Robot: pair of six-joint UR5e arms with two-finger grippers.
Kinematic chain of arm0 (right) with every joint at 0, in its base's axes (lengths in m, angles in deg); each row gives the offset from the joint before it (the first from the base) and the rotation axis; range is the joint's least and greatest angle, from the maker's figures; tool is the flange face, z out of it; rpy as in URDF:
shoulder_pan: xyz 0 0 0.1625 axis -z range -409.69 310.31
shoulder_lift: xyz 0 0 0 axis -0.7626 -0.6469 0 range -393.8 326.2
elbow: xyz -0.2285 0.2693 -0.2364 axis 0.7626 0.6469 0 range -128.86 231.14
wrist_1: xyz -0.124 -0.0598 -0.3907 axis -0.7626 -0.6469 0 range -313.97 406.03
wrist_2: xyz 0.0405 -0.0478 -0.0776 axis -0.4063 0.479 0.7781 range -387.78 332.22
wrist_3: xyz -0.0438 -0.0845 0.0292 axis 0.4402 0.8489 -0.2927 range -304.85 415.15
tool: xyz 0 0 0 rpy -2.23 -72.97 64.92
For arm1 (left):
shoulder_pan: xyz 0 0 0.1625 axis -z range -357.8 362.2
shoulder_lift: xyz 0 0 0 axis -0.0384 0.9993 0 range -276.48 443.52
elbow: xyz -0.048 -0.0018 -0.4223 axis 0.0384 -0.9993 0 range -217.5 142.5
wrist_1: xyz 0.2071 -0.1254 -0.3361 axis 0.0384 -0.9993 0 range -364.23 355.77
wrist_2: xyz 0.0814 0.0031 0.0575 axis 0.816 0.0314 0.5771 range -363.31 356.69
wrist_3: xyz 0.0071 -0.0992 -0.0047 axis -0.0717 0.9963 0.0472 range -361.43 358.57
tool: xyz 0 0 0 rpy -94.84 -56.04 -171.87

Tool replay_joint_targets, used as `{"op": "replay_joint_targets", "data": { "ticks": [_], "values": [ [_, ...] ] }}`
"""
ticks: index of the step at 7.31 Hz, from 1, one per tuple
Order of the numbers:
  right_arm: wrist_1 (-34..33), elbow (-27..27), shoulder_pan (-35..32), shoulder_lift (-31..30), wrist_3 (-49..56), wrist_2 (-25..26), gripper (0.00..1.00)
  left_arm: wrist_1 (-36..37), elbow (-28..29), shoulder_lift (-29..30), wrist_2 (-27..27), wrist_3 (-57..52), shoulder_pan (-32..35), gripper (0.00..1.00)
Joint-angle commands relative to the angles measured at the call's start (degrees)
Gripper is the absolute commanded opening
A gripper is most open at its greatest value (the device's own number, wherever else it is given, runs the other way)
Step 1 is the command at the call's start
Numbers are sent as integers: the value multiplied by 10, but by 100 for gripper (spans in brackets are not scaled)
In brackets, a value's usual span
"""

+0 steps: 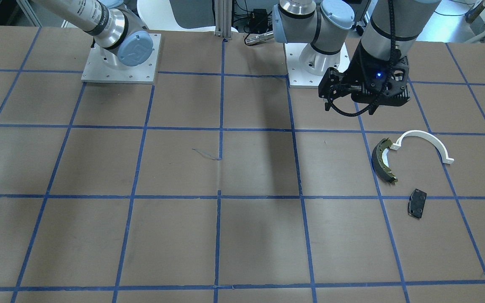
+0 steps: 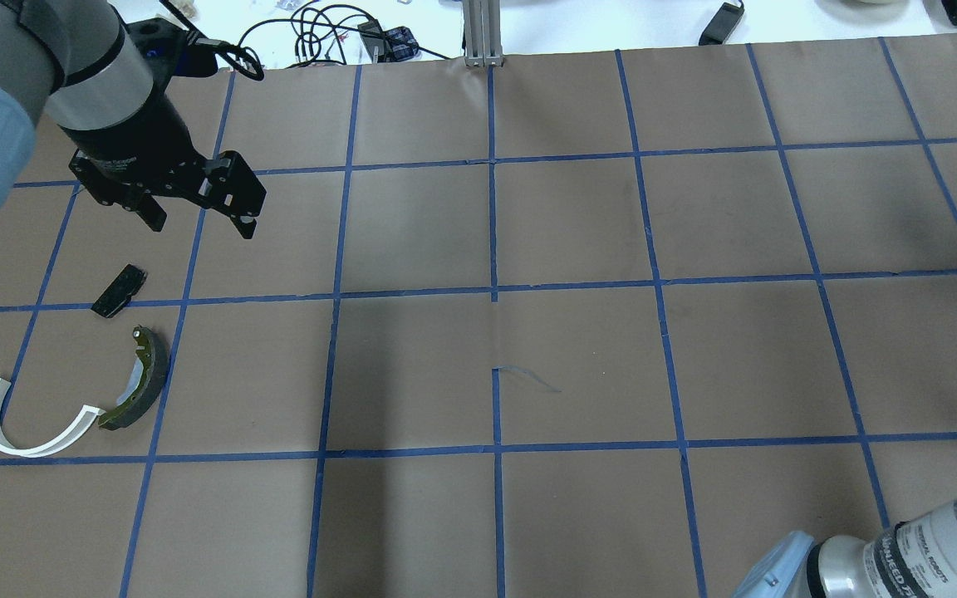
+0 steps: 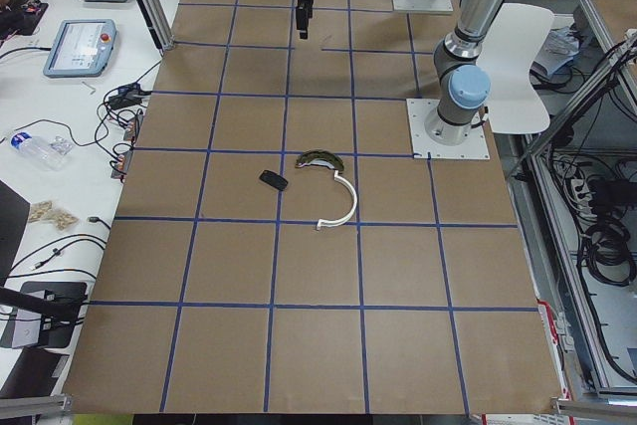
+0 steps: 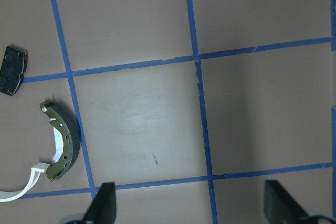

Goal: Place bearing gear from tray to pile

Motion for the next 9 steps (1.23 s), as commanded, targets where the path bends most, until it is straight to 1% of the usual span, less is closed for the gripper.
{"op": "replay_joint_targets", "data": {
  "ticks": [1,2,3,6,7,9],
  "values": [
    [-10,-3,22,27,-2,-2,98,0,0,1,0,0,0,100],
    [-10,-8,24,29,-7,-1,97,0,1,0,0,0,0,100],
    [-10,-13,25,33,-46,1,96,1,-2,1,0,0,0,100],
    [-11,-20,25,34,-82,4,92,1,-1,1,-1,0,0,100],
    [-11,-21,25,34,-87,5,85,1,-1,0,0,0,0,100],
    [-12,-20,25,35,-94,7,51,1,3,2,-1,1,0,100]
  ]
}}
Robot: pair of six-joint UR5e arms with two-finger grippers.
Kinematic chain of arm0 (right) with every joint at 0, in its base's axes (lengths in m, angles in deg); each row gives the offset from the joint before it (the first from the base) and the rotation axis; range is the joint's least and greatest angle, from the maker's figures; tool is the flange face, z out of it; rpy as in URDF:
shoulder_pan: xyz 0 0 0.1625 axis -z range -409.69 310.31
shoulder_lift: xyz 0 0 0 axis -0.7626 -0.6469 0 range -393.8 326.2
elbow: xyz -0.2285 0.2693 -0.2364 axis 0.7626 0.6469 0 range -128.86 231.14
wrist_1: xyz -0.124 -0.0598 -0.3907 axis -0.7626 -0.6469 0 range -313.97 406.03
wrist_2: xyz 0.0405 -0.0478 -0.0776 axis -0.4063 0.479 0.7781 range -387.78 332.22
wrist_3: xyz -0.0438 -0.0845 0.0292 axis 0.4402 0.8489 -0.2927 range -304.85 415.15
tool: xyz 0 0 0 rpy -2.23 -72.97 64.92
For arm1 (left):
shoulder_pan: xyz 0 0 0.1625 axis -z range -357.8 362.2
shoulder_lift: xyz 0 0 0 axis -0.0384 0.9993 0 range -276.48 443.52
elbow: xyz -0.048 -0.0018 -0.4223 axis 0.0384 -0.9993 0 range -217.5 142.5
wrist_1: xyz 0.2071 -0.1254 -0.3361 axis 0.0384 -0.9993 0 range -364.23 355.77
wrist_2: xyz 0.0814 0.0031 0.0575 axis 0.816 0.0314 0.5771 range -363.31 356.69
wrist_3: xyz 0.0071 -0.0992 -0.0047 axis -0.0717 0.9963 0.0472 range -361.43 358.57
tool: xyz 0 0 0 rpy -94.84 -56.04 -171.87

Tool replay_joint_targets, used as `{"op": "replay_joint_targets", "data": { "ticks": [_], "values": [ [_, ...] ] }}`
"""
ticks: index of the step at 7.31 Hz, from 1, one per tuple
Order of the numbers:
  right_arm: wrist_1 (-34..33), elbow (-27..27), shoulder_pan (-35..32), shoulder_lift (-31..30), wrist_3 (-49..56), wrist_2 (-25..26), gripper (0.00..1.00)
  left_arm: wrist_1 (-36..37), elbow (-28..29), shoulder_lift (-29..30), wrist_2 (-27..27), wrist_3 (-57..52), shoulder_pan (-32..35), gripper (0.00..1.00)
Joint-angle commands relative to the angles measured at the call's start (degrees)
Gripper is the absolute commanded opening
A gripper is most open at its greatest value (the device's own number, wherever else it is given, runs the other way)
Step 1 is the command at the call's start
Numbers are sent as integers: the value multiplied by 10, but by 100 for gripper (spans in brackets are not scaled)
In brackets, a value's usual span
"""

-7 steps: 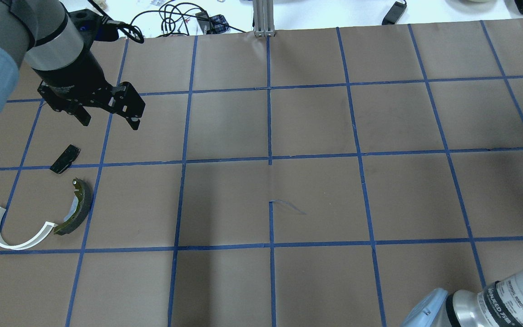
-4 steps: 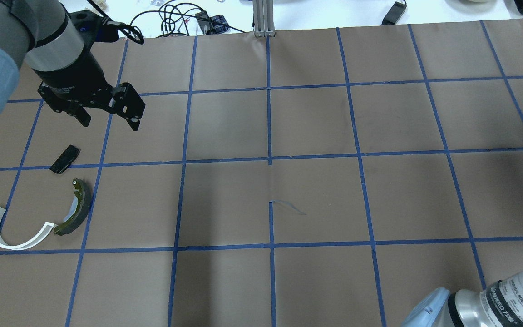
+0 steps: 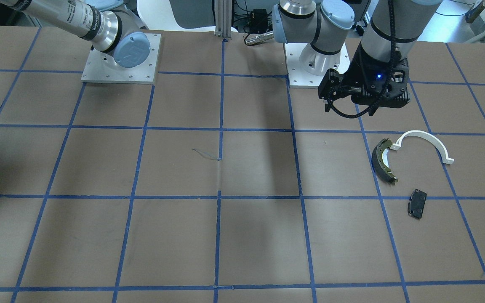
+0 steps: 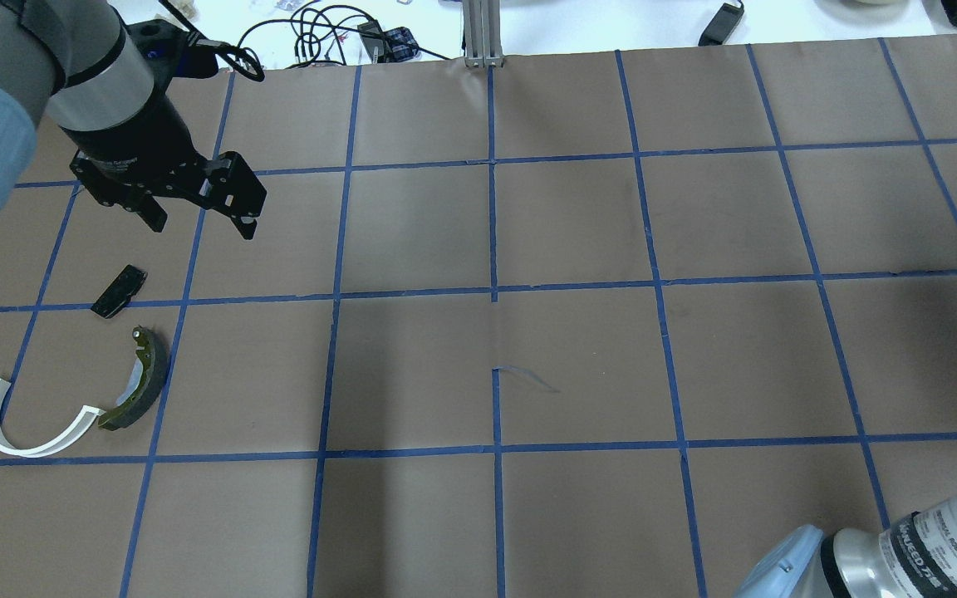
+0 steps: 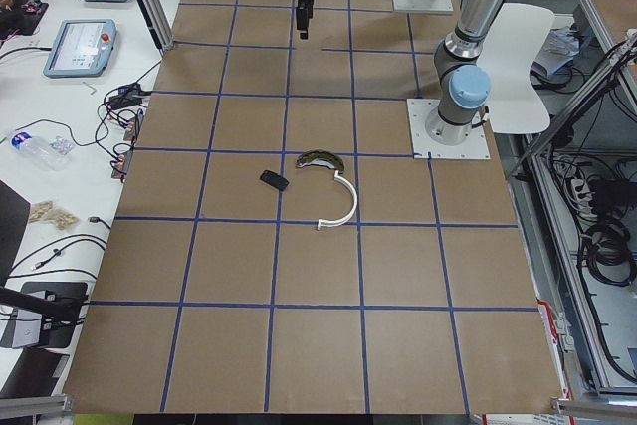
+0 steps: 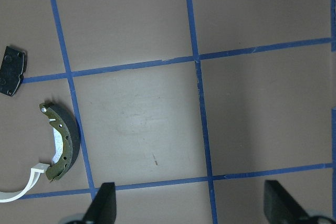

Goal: Place bearing gear from tray to pile

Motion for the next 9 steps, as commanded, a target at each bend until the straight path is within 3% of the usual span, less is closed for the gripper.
{"op": "replay_joint_targets", "data": {
  "ticks": [1,3,5,6,9],
  "values": [
    [0,0,0,0,-8,1,35,11,-4,0,1,0,0,100],
    [0,0,0,0,-13,9,19,12,-4,0,1,0,0,100],
    [9,9,-10,-25,-38,42,19,12,-4,0,1,1,0,100],
    [38,4,-37,-75,-72,46,19,12,-3,0,0,0,0,100],
    [250,5,-198,-203,-297,92,20,11,3,1,0,2,0,100]
  ]
}}
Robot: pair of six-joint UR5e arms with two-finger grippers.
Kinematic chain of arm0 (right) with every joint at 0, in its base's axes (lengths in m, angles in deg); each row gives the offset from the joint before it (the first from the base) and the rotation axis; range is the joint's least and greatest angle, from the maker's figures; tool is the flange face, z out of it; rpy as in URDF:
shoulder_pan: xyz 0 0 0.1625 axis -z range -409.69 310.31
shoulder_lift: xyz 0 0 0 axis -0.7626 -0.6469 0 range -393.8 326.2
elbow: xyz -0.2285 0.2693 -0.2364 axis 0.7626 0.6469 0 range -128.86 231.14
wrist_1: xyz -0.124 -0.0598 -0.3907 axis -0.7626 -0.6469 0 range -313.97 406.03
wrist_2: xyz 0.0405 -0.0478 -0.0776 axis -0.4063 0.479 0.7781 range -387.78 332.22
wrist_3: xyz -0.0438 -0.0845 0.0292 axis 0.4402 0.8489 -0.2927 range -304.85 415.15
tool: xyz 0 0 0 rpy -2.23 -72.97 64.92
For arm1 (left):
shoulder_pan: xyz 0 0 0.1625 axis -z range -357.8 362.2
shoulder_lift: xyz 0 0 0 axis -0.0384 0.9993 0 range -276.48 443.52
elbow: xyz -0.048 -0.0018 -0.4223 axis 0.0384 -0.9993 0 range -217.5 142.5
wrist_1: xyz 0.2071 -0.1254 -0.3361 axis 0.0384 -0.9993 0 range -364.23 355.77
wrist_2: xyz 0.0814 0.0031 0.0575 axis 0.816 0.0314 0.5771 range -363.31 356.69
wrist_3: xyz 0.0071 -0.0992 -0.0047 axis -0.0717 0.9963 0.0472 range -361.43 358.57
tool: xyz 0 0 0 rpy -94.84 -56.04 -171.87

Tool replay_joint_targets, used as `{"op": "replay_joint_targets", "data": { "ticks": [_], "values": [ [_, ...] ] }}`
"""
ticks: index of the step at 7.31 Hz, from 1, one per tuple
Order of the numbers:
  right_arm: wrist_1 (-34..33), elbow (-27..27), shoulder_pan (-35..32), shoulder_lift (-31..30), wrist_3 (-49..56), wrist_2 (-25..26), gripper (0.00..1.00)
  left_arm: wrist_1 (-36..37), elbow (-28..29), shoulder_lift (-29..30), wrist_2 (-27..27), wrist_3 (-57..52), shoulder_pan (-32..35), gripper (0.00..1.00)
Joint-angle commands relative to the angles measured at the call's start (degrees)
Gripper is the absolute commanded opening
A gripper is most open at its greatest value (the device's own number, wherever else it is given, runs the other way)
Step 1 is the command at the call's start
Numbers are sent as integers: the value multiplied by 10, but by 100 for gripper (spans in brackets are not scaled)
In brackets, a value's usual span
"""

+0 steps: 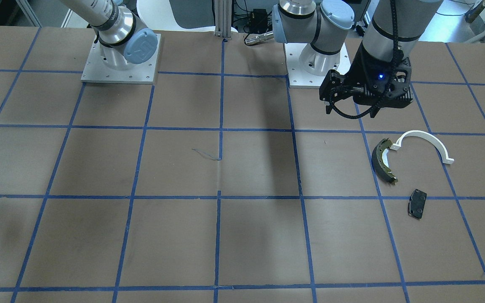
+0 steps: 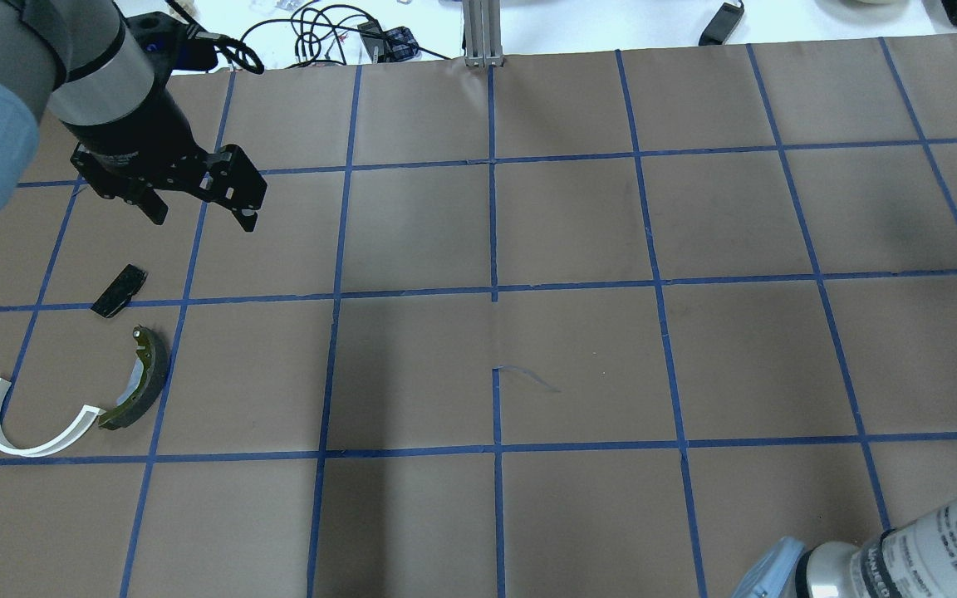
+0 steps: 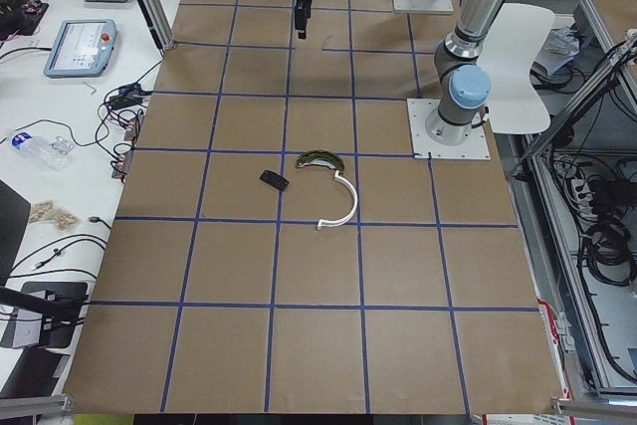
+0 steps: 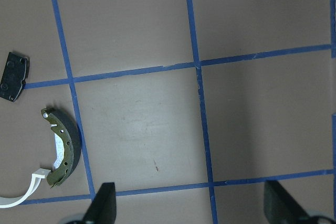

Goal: Place bearing gear from tray to pile

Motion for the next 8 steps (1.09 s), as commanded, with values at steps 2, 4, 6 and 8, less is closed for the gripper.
{"op": "replay_joint_targets", "data": {
  "ticks": [2,4,6,8],
  "values": [
    [160,-1,-200,-92,-316,12,19,0,-3,-1,0,-1,0,100],
    [163,-3,-327,-93,-505,-24,19,1,-3,-1,-1,0,0,100],
    [122,-4,-431,-66,-669,-72,19,0,-7,-2,0,-2,0,100],
    [23,-5,-526,-16,-767,-78,19,1,-7,-2,0,-2,0,100]
  ]
}}
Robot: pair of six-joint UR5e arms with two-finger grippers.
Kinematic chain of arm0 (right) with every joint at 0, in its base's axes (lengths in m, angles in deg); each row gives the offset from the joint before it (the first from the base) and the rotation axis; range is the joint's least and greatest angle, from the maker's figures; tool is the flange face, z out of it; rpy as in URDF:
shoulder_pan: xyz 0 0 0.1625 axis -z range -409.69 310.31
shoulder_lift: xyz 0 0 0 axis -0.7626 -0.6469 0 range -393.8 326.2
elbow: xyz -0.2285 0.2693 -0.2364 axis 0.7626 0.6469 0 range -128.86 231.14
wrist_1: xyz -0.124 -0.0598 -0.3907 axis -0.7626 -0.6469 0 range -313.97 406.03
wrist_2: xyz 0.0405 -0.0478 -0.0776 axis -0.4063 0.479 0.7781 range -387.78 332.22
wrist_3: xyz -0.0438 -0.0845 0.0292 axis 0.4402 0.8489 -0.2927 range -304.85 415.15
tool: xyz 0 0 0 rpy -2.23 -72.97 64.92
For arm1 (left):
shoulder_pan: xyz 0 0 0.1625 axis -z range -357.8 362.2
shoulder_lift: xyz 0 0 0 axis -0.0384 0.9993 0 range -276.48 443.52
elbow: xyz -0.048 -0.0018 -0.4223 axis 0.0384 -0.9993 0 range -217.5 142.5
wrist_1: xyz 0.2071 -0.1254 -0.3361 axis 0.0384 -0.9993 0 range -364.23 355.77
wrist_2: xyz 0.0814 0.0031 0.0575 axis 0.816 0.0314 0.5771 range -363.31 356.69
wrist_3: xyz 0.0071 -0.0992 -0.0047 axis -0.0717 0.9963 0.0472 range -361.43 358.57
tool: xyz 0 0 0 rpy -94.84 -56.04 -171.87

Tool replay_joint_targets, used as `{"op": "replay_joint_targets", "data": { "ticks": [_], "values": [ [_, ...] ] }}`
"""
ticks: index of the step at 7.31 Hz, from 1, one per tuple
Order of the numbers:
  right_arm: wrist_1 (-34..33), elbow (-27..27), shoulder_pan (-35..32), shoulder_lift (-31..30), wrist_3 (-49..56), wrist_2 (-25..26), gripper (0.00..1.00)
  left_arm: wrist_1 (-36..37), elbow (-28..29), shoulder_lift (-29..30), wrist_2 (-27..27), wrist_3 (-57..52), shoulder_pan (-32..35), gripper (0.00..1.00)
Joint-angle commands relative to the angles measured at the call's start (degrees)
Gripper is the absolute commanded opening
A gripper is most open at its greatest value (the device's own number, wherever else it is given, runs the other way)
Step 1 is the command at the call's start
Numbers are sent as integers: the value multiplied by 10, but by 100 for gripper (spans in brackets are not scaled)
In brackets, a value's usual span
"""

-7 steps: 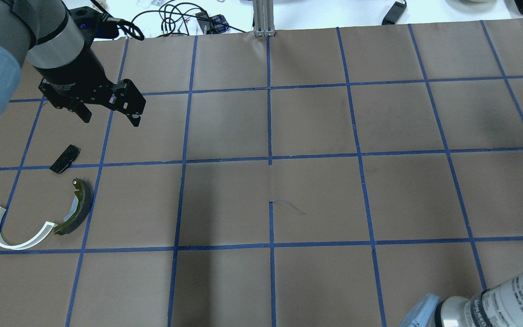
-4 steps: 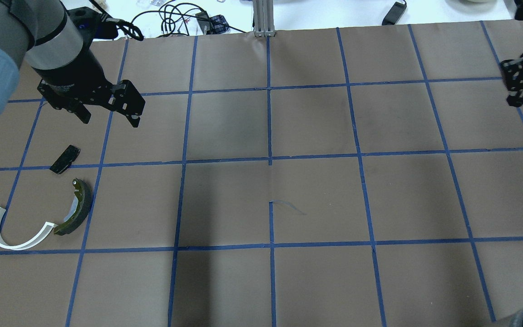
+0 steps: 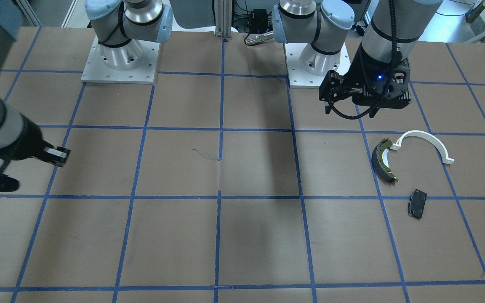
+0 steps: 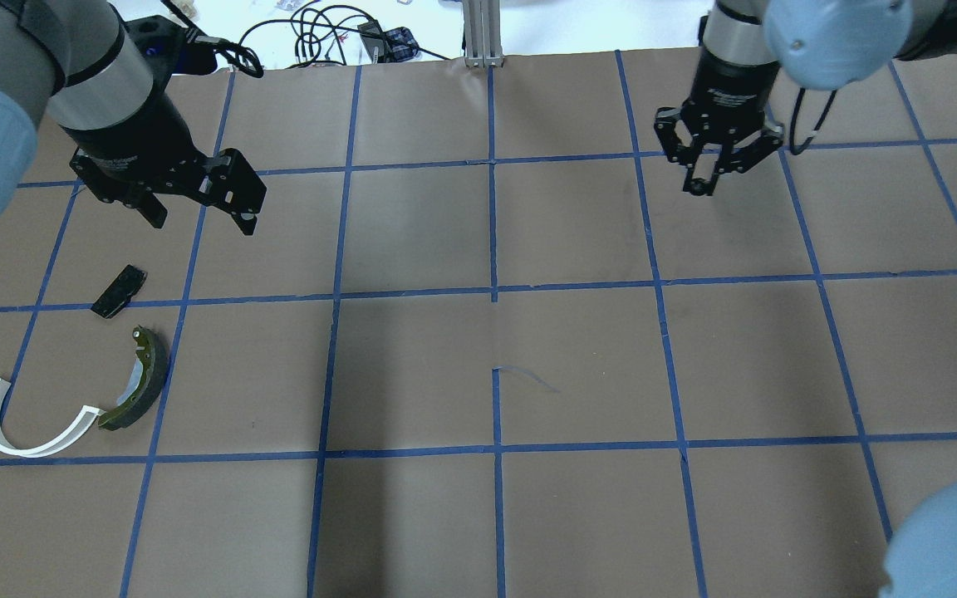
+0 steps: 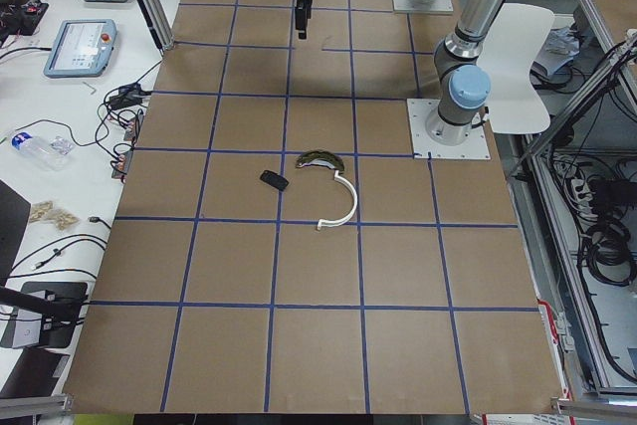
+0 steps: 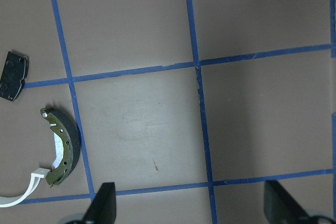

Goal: Place bearing gear from tray to pile

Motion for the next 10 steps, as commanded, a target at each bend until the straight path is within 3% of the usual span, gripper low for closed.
{"op": "replay_joint_targets", "data": {
  "ticks": [1,4,6,7,8,9,10],
  "values": [
    [-124,-2,-100,61,-112,-16,19,0,-6,0,0,-1,0,100],
    [-191,-2,-162,136,-128,-22,20,29,-20,-2,-1,0,0,100],
    [-202,-2,-177,163,-125,-73,21,29,-26,-2,-6,2,0,100],
    [-201,-3,-177,165,-123,-75,26,28,-26,1,-5,1,0,100],
    [-201,-2,-177,164,-125,-68,54,30,-26,5,-3,-2,-1,100],
    [-191,-4,-177,162,-126,-62,100,31,-26,7,-6,0,1,100],
    [-197,-3,-176,160,-120,-62,100,57,-26,12,-1,-8,2,100]
  ]
}}
